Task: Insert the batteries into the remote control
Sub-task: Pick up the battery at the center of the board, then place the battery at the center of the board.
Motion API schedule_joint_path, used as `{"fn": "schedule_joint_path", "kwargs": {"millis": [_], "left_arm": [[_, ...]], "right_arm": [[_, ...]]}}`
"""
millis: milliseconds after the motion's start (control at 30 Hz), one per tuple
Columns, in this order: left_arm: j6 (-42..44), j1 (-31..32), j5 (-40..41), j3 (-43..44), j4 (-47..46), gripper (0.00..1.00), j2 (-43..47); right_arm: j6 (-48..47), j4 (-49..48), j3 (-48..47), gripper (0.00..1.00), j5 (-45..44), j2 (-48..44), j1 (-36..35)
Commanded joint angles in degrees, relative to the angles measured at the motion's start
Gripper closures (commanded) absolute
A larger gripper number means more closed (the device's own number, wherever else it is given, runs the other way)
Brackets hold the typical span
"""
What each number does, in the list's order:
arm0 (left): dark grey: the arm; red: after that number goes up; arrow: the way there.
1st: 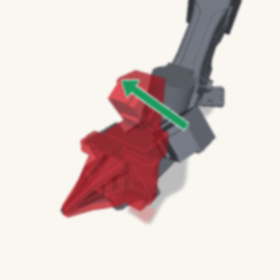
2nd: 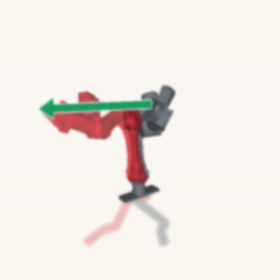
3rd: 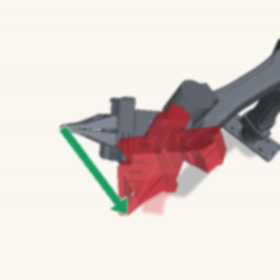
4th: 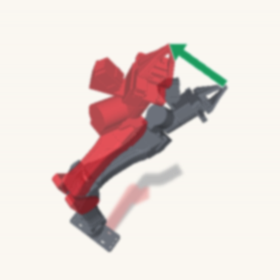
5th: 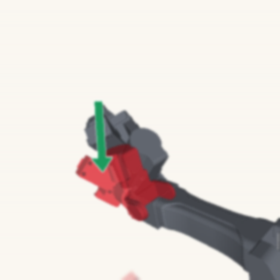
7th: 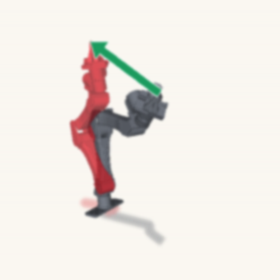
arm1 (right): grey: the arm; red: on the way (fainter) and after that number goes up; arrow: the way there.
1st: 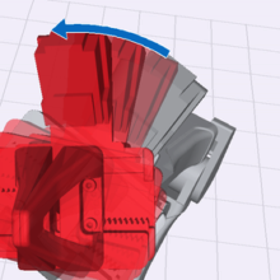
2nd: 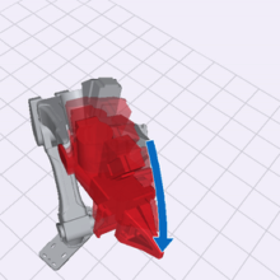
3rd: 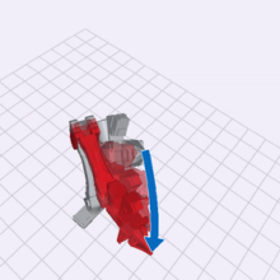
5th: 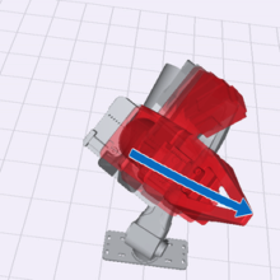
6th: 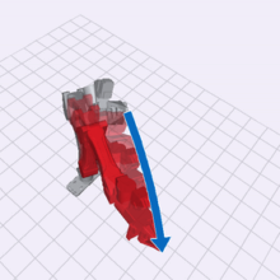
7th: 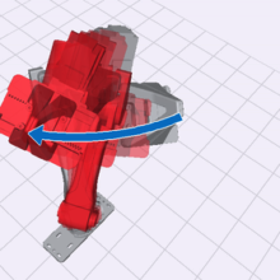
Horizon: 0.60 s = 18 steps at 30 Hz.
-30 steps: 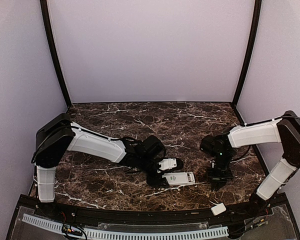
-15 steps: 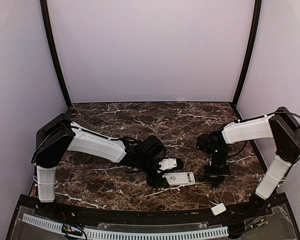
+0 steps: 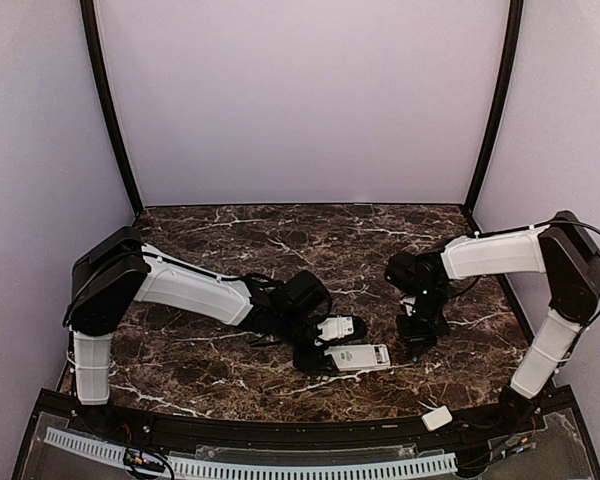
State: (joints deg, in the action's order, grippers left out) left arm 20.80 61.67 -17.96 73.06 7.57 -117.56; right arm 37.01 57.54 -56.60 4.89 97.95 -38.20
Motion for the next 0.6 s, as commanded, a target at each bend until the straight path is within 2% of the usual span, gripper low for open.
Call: {"fn": "schedule_joint_path", "kwargs": {"millis": [0,200,333,467,567], "left_arm": [[-1.2,0.3,0.8,-2.3,9.9,0.84,-5.4],[-1.1,0.2,0.8,-2.2,10.0,0.83,-5.6],[-1.1,0.2,0.8,-2.1,10.1,0.78,-5.6],[-1.1,0.3,0.8,-2.0,10.2,0.73,-5.7],[-1.1,0.3,0.8,-1.9,10.5,0.65,-5.7]], "right_arm": [[-5.3,-7.7,-2.0,1.0,-1.5,-5.1,0.4],[-8.8,-11.5,-2.4,1.0,2.6,-9.5,0.4],[-8.5,-12.4,-3.3,1.0,3.8,-10.1,0.4],[-5.4,-8.9,-5.3,1.0,0.5,-8.3,1.2],[-2.9,-5.2,-7.1,1.0,-1.6,-5.6,4.5]]}}
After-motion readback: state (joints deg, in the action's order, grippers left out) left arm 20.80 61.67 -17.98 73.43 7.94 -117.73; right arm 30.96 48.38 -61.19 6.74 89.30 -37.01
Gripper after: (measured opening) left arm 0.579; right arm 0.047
